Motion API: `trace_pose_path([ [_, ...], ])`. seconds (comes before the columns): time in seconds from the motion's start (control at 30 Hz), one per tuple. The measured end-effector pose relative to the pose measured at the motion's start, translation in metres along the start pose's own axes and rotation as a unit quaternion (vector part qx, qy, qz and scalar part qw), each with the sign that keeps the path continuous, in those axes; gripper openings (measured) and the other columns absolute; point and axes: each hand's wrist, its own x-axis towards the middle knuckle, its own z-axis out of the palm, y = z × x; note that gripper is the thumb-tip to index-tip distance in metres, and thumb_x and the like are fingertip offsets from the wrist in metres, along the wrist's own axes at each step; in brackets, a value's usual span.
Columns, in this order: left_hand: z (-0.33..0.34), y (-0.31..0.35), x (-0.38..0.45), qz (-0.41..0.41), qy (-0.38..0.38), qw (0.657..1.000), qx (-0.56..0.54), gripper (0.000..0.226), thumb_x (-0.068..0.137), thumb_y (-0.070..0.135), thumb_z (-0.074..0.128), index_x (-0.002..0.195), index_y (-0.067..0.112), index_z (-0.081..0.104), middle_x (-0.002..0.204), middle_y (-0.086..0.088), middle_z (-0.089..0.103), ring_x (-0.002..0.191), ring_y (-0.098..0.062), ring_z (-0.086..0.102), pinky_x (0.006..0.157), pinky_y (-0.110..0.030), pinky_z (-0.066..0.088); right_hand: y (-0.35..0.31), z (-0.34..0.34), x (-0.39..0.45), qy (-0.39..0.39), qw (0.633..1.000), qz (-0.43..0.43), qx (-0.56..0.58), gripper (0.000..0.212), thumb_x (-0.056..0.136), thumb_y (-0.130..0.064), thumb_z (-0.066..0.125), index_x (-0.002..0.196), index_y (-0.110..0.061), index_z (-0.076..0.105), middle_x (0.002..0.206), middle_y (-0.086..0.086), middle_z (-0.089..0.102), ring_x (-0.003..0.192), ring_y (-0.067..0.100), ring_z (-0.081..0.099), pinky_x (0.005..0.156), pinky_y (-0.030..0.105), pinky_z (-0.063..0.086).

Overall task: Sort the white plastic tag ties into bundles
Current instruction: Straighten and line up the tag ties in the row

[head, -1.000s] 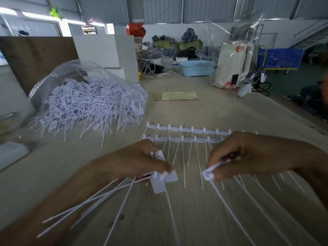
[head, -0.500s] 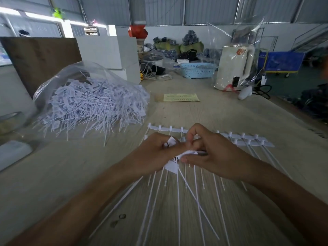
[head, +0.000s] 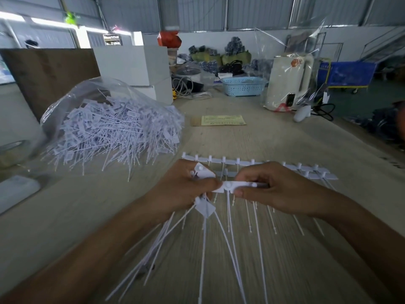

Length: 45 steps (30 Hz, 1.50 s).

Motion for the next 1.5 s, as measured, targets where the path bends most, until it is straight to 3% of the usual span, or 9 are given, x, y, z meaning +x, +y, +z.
trace_pose_path([
  [0.1,-0.004,0.001,0.003,-0.034,0.004,0.999,-0.021,0.010,0.081,0.017,0.075,0.071,0.016,0.077,0.061,0.003,0.065,0.054,-0.006,0.057,0.054,-0.014,0.043,-0.001,0.002,0.001,0.037,0.997,-0.037,-0.062,0.010,0.095,-0.016,0.067,0.088,-0.013,0.074,0.067,-0.015,0.062,0.057,0.005,0.054,0.057,0.012,0.034],
  [0.27,-0.005,0.002,0.004,-0.169,-0.055,0.984,-0.024,0.007,0.074,0.021,0.080,0.069,0.019,0.078,0.063,-0.001,0.066,0.057,-0.011,0.058,0.057,-0.020,0.043,-0.005,0.008,0.004,0.069,0.943,-0.128,-0.300,0.018,0.097,-0.015,0.062,0.082,-0.014,0.073,0.075,-0.006,0.064,0.069,0.008,0.052,0.063,0.029,0.040],
  [0.43,-0.028,0.007,0.005,-0.150,-0.034,0.987,0.040,0.020,0.082,0.014,0.077,0.064,0.024,0.078,0.056,0.004,0.066,0.047,-0.003,0.056,0.046,-0.013,0.040,-0.003,-0.027,-0.011,-0.016,0.999,-0.033,-0.039,0.017,0.094,-0.029,0.065,0.087,-0.017,0.076,0.069,-0.002,0.065,0.058,0.008,0.056,0.055,0.020,0.044],
  [0.63,-0.015,0.009,0.006,-0.024,0.042,0.998,0.038,0.015,0.086,0.018,0.073,0.071,0.015,0.076,0.063,-0.006,0.068,0.056,-0.010,0.060,0.054,-0.015,0.043,-0.005,-0.012,-0.003,-0.024,0.991,0.028,0.131,0.017,0.091,-0.025,0.071,0.106,-0.020,0.065,0.072,-0.001,0.066,0.060,0.015,0.057,0.055,0.028,0.048],
  [0.73,0.002,0.014,0.009,0.008,0.020,1.000,0.019,0.019,0.085,0.024,0.070,0.075,0.008,0.073,0.065,-0.012,0.066,0.054,-0.009,0.058,0.053,-0.016,0.043,-0.002,0.021,0.008,0.051,0.981,0.082,0.169,0.031,0.085,-0.025,0.075,0.103,-0.010,0.055,0.074,0.007,0.068,0.061,0.018,0.058,0.056,0.032,0.049],
  [1.0,-0.011,0.013,0.006,0.020,0.027,0.999,0.036,0.012,0.088,0.014,0.071,0.080,0.015,0.079,0.071,-0.006,0.073,0.060,-0.017,0.066,0.059,-0.021,0.049,-0.007,0.009,0.003,0.027,0.978,0.043,0.201,0.018,0.096,-0.005,0.060,0.111,-0.005,0.050,0.097,0.014,0.070,0.085,0.014,0.067,0.068,0.025,0.051],
  [1.17,-0.010,0.013,0.006,-0.029,0.029,0.999,-0.013,0.019,0.092,0.009,0.067,0.081,-0.006,0.073,0.058,0.002,0.065,0.050,-0.004,0.056,0.052,-0.014,0.042,-0.009,0.019,0.008,0.110,0.983,0.012,0.147,0.020,0.094,-0.004,0.064,0.104,-0.006,0.048,0.091,0.012,0.062,0.071,0.017,0.062,0.062,0.032,0.053],
  [1.3,-0.006,0.017,0.004,-0.023,0.007,1.000,-0.017,0.028,0.093,0.012,0.067,0.067,0.016,0.074,0.054,0.005,0.065,0.046,-0.003,0.056,0.049,-0.012,0.040,-0.010,0.022,0.009,0.154,0.984,0.005,0.094,0.021,0.092,-0.004,0.067,0.099,-0.009,0.047,0.095,0.014,0.053,0.076,0.038,0.059,0.066,0.047,0.051],
  [1.5,-0.010,0.020,0.001,-0.025,-0.062,0.998,-0.012,0.038,0.093,0.007,0.065,0.065,0.031,0.077,0.058,0.009,0.066,0.050,-0.003,0.055,0.051,-0.017,0.040,-0.009,0.026,0.008,0.132,0.979,0.044,0.151,0.020,0.090,-0.010,0.070,0.101,-0.007,0.054,0.081,0.014,0.066,0.065,0.019,0.065,0.063,0.032,0.055],
])
